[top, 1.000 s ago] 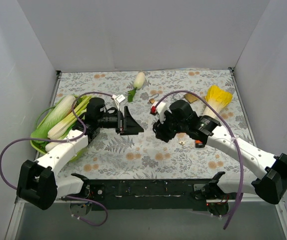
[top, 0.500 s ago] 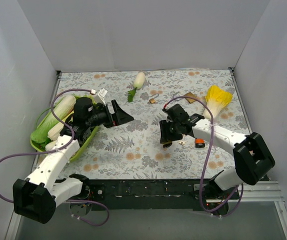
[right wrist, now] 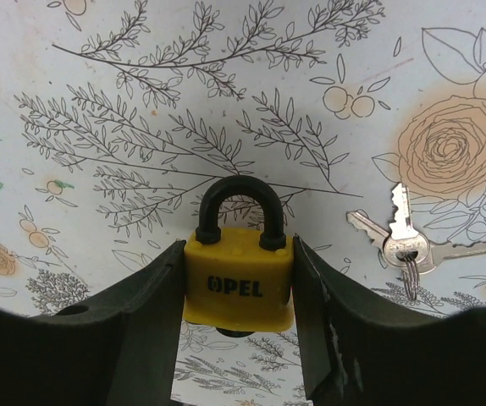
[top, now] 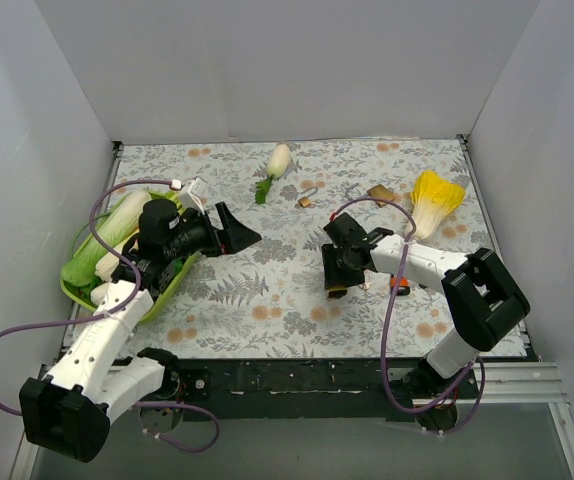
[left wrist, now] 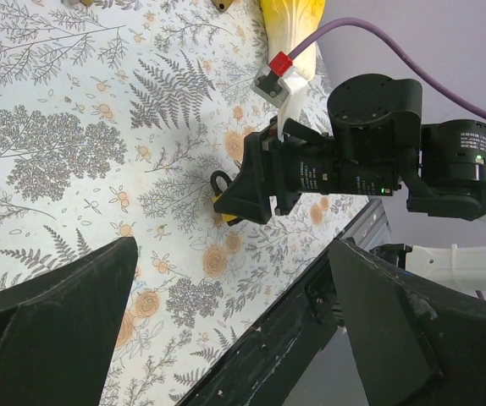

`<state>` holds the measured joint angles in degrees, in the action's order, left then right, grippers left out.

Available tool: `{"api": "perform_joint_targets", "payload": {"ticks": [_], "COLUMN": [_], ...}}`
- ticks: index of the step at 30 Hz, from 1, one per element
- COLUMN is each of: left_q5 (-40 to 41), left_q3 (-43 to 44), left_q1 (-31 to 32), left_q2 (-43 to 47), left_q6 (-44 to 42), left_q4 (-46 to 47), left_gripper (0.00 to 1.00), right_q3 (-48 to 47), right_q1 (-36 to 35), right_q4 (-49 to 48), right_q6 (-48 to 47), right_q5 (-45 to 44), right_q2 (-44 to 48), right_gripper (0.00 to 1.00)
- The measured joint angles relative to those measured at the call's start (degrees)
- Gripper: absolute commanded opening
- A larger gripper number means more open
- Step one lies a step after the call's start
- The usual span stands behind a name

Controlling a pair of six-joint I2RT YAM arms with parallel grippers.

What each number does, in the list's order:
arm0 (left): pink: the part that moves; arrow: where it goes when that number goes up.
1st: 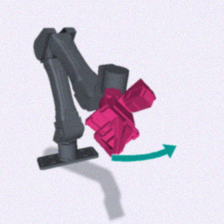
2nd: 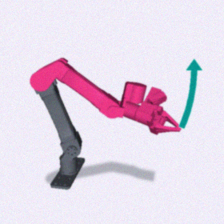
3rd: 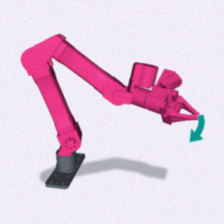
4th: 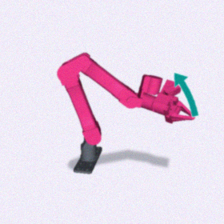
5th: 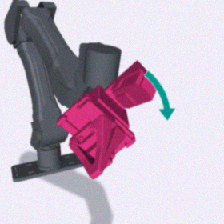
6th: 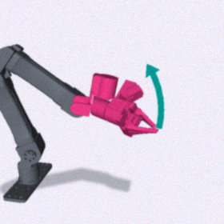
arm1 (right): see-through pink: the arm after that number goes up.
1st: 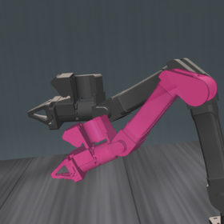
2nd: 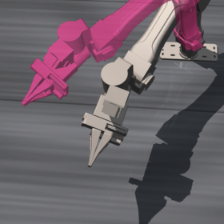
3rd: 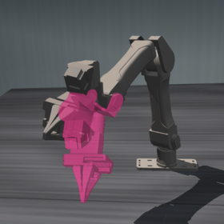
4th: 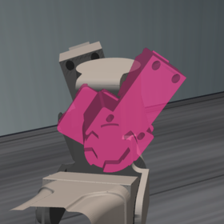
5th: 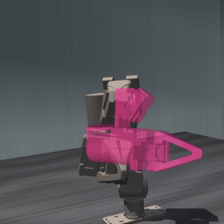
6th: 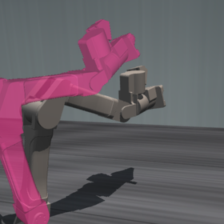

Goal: Lock with the key
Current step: Place the lock at the center of the board, then pick up the lock from the center of the board.

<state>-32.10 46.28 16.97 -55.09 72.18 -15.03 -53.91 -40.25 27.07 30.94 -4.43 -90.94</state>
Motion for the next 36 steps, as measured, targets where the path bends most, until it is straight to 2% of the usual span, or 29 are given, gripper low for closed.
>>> {"api": "perform_joint_targets", "payload": {"ticks": [2,3,5,6,9,11,12,16,18,22,25,31,32,36], "left_q5": [0.02,-0.04,-0.09,-0.11,-0.07,-0.07,-0.07,-0.07,-0.09,-0.31,-0.52,-1.99,-2.19,-2.67], "left_q3": [-0.17,-0.26,-0.57,-0.79,-1.05,-1.14,-1.16,-1.16,-1.16,-1.16,-0.68,2.82,3.34,4.81], "left_q1": [0.0,0.0,0.0,0.0,0.0,0.0,0.0,-0.02,-0.04,-0.04,-0.04,-0.04,-0.04,-0.04], "left_q2": [0.22,0.33,0.59,0.74,1.11,1.38,1.57,1.95,1.95,1.95,1.9,0.59,0.07,-2.75], "left_q6": [-0.26,-0.39,-0.57,-0.72,-1.18,-1.38,-1.46,-1.55,-1.53,-1.53,-1.92,-4.61,-5.07,-6.29], "left_q4": [0.02,0.02,0.0,0.0,-0.42,-0.46,-0.5,-0.66,-1.01,-1.4,-2.21,-4.09,-4.28,-4.44], "left_gripper": [0.98,0.98,0.98,0.98,0.98,0.98,0.98,0.98,0.98,0.98,0.98,0.98,0.98,0.98], "right_q3": [-0.22,-0.28,-0.31,-0.31,-0.33,-0.57,-0.7,-1.49,-2.64,-5.77,-8.76,-17.16,-19.08,-28.06], "right_q1": [0.0,0.0,0.0,0.0,0.0,0.0,0.0,0.0,0.0,0.15,0.52,2.49,3.13,6.97], "right_q4": [-0.09,-0.11,-0.22,-0.22,-0.26,-0.31,-0.31,-0.26,-0.22,-0.24,-0.9,-3.76,-4.04,-2.69], "right_q6": [0.55,0.74,1.14,1.46,2.05,2.19,2.29,2.86,2.99,2.34,-1.57,-18.78,-21.99,-32.54], "right_q5": [-0.37,-0.46,-0.61,-0.61,-0.59,-0.57,-0.52,-0.37,-0.48,-1.03,-1.6,-2.27,-1.64,1.81], "right_q2": [-0.59,-0.83,-1.31,-1.55,-2.25,-2.34,-2.43,-2.56,-2.56,-2.51,-1.64,1.68,1.73,-1.68], "right_gripper": [0.01,0.09,0.17,0.31,0.53,0.62,0.71,0.85,0.9,0.93,0.93,0.92,0.89,0.88]}}
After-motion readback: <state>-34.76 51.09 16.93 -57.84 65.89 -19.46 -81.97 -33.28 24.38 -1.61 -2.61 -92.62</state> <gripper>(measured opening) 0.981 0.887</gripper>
